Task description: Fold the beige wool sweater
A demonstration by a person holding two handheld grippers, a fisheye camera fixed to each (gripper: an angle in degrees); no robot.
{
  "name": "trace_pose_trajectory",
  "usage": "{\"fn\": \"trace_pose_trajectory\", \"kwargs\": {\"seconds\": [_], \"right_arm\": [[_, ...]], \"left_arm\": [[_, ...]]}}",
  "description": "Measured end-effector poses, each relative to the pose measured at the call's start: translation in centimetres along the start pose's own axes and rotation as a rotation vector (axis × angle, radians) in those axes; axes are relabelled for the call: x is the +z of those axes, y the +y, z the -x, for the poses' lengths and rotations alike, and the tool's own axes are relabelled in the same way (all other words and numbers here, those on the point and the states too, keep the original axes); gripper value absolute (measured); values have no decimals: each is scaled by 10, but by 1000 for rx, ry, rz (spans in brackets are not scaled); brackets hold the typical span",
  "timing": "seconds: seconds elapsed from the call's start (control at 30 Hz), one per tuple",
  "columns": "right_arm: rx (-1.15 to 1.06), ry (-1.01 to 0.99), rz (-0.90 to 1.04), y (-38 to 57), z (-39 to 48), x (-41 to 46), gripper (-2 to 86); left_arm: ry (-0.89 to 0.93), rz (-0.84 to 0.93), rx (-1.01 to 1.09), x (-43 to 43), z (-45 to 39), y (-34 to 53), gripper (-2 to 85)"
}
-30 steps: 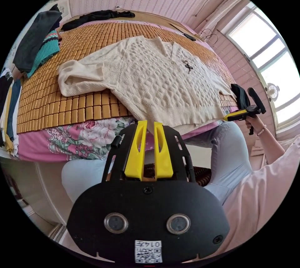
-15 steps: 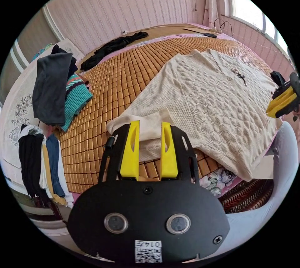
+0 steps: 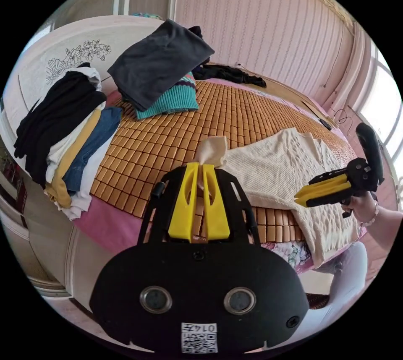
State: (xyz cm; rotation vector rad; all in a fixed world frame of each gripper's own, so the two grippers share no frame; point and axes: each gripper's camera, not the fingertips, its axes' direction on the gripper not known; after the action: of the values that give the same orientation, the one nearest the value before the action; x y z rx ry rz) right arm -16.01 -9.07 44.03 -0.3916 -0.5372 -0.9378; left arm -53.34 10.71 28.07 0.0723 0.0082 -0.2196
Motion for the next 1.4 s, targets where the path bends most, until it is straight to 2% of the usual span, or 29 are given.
{"fn": "trace_pose_trajectory", "kwargs": {"seconds": [0.1, 0.27, 0.47, 0.53, 0.63, 0.67, 0.83, 0.93, 1.0, 1.07, 1.2, 1.33, 1.4], "right_arm": [[-2, -33, 43, -13, 5, 23, 28], [-30, -1, 64, -13, 21, 39, 20], [-38, 15, 55, -13, 27, 43, 19], [-2, -23, 30, -10, 21, 41, 24], [45, -74, -12, 8, 14, 20, 31], [55, -71, -32, 16, 13, 13, 32], [199, 45, -63, 119, -4, -39, 34], [349, 133, -9, 191, -16, -57, 34], [436, 176, 36, 230, -18, -63, 34], [519, 178, 67, 263, -18, -63, 35], [640, 51, 28, 300, -13, -46, 40], [708, -59, -72, 298, -14, -25, 57], [742, -61, -74, 298, -17, -15, 65]], "left_arm": [[-10, 82, -140, 15, 43, 13, -9], [-20, 57, -241, 5, 71, 33, -9], [62, -8, 1, -4, 15, 14, 0], [48, 26, 41, 12, 0, 6, 9], [-29, 208, 93, 52, -10, 2, 16], [-14, 139, 113, 49, -10, 5, 10], [-44, 170, 184, 48, -14, 7, 8], [-48, 90, 212, 20, -28, 4, 36], [41, 12, 292, -15, -62, 6, 42], [166, 8, 384, -33, -100, 13, 40], [450, 128, 639, -33, -219, 56, 45], [445, 237, 848, -15, -302, 99, 72], [318, 309, 958, 4, -333, 117, 83]]}}
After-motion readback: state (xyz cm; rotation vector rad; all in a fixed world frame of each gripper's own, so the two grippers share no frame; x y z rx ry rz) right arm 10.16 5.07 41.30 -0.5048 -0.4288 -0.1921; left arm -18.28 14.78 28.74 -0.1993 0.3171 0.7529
